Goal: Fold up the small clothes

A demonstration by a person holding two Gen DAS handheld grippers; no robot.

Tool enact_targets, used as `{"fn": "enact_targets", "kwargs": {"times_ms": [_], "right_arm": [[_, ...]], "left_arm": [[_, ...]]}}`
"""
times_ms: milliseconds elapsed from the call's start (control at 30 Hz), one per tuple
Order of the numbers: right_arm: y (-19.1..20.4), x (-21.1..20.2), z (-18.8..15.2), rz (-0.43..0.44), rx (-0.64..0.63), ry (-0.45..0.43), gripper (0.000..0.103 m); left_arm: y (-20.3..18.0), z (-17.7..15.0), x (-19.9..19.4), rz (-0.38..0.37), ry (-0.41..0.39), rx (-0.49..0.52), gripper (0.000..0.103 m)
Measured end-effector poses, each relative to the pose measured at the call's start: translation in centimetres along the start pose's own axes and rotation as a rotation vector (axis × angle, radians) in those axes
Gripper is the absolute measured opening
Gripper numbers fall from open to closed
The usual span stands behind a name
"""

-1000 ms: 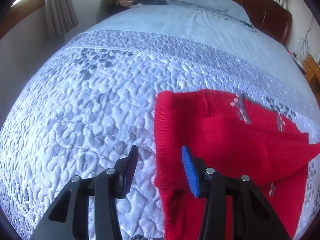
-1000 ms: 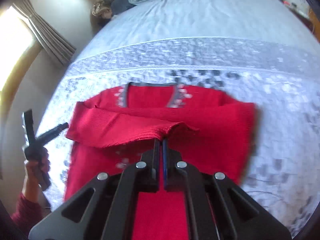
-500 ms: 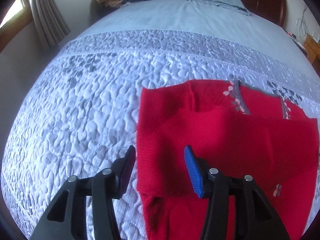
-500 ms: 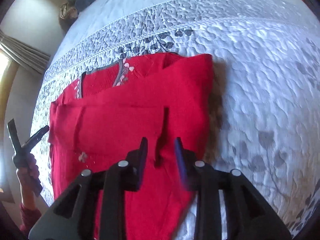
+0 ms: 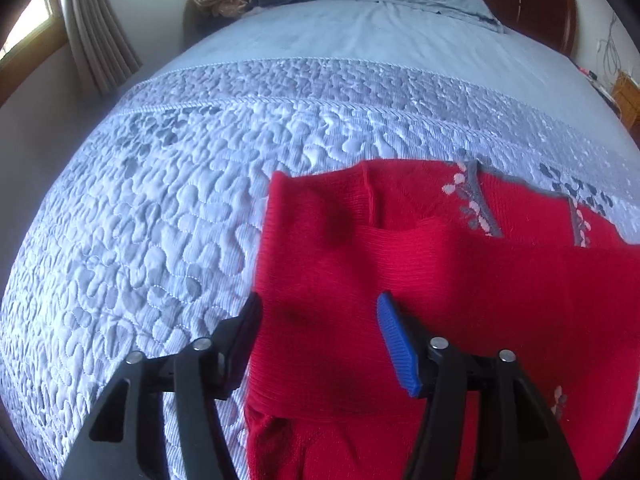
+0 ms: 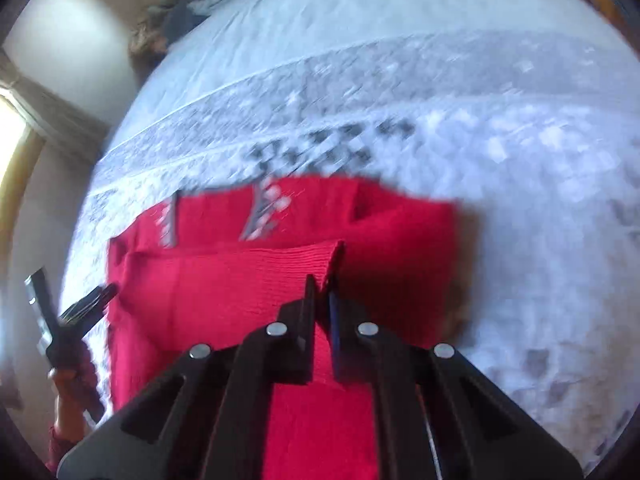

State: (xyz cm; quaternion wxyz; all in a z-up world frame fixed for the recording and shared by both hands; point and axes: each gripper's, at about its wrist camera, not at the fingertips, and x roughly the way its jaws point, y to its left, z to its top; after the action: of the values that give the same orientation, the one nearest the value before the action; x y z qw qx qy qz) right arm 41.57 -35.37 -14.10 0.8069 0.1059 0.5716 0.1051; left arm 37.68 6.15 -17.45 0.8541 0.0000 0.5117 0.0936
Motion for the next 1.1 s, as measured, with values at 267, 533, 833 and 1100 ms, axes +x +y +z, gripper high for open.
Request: {"fn": "enact_targets", "kwargs": {"times_ms": [267,533,833,1100], "right_arm": [[-3.3,2.7,-2.9,0.085,0.136,0.089,0.041],[-2.7,1.5,-4.3,0.116,0.088,0.111,0.004],[-2.9,2.5,-6.3,-0.013,0.059,0.182,0.003],[-1.1,0.1,-6.9,-0.068,-0.003,0.110,0.023]], "left_arm": [[-0.3,-0.9,0.9,0.029,0.022,0.008,0.062],[0.0,-1.8,1.2,0.036,0.025,0.001,0.069],[1.1,-2.0,1.7,0.018,0.037,-0.047,0.081],[2.5,-2.5,-0.2,-0.019,0.053,-0.084,0.084]]}}
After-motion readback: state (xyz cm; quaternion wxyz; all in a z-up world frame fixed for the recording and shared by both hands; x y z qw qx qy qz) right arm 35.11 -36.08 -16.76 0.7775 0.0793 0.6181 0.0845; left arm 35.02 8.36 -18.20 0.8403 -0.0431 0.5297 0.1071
